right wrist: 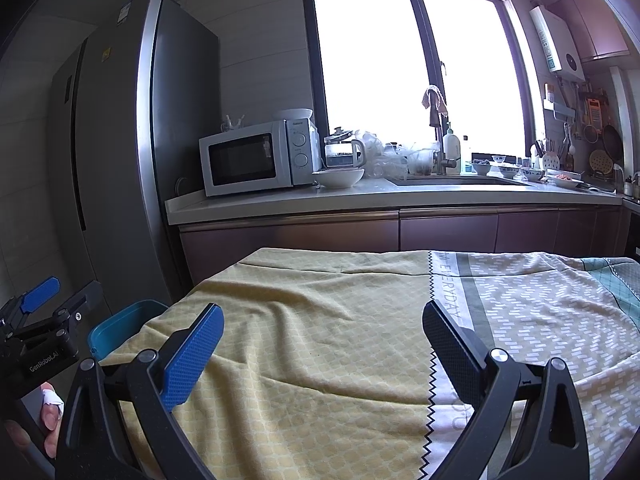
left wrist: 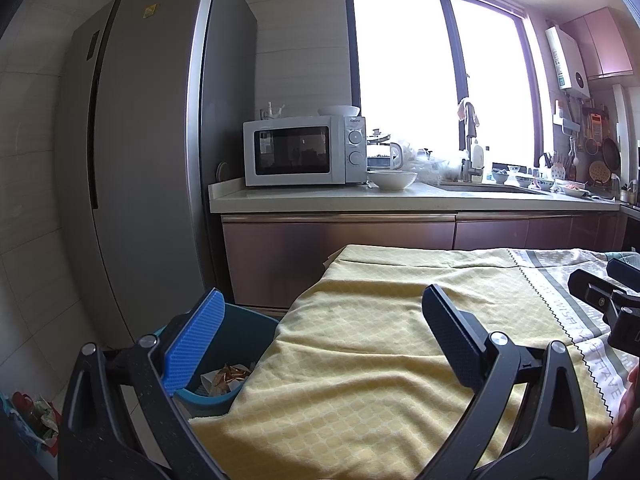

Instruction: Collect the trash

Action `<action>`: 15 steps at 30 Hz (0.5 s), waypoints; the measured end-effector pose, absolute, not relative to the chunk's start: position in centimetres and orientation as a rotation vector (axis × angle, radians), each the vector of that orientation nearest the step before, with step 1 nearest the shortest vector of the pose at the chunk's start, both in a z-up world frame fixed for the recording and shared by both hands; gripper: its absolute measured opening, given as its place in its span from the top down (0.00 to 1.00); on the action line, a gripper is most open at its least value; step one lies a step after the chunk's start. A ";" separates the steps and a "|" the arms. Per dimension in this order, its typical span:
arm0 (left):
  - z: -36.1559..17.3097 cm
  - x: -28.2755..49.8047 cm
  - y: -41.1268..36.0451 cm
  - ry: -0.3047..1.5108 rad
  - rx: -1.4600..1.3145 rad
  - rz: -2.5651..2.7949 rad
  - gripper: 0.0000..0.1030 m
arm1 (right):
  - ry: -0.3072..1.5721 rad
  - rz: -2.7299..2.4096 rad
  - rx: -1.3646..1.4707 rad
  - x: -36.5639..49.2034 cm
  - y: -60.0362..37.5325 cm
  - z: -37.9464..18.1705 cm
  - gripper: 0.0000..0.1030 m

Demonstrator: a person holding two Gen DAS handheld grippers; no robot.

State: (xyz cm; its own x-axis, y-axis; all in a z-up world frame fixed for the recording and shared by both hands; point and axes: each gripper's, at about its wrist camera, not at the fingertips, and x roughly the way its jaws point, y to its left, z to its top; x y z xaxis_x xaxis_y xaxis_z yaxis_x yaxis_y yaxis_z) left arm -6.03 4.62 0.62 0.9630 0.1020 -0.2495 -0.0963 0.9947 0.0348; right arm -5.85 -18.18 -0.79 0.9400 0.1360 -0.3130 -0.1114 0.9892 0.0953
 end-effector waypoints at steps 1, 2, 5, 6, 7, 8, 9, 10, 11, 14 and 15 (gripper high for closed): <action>0.6 -6.0 4.6 0.254 0.022 0.099 0.05 | 0.325 0.127 0.077 -5.8 -18.2 -0.8 0.07; 0.6 -6.0 4.6 0.255 0.021 0.098 0.05 | 0.324 0.126 0.076 -5.8 -18.2 -0.8 0.07; 0.6 -5.9 4.6 0.256 0.021 0.096 0.05 | 0.324 0.126 0.078 -5.9 -18.2 -0.8 0.07; 0.6 -5.9 4.6 0.256 0.023 0.098 0.05 | 0.323 0.127 0.078 -5.9 -18.2 -0.9 0.07; 0.5 -6.0 4.5 0.255 0.024 0.098 0.05 | 0.324 0.127 0.077 -5.8 -18.2 -0.9 0.07; 0.5 -5.9 4.5 0.255 0.023 0.097 0.05 | 0.325 0.127 0.077 -5.8 -18.2 -0.9 0.07; 0.5 -5.9 4.5 0.255 0.024 0.095 0.05 | 0.324 0.126 0.077 -5.9 -18.2 -0.9 0.07; 0.5 -5.9 4.5 0.255 0.024 0.096 0.05 | 0.324 0.127 0.078 -5.9 -18.2 -0.9 0.07; 0.4 -5.9 4.5 0.255 0.023 0.096 0.05 | 0.325 0.128 0.078 -5.8 -18.2 -0.9 0.07; 0.4 -5.8 4.5 0.256 0.025 0.097 0.05 | 0.324 0.128 0.078 -5.8 -18.3 -0.9 0.07; 0.4 -5.8 4.4 0.257 0.024 0.096 0.05 | 0.324 0.128 0.078 -5.8 -18.3 -0.9 0.07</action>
State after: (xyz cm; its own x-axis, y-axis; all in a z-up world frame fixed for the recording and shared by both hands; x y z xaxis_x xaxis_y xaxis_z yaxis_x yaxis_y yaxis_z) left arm -5.83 4.45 0.39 0.9626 0.0979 -0.2527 -0.0917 0.9951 0.0363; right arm -5.79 -18.29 -0.92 0.9399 0.1373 -0.3127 -0.1124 0.9890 0.0963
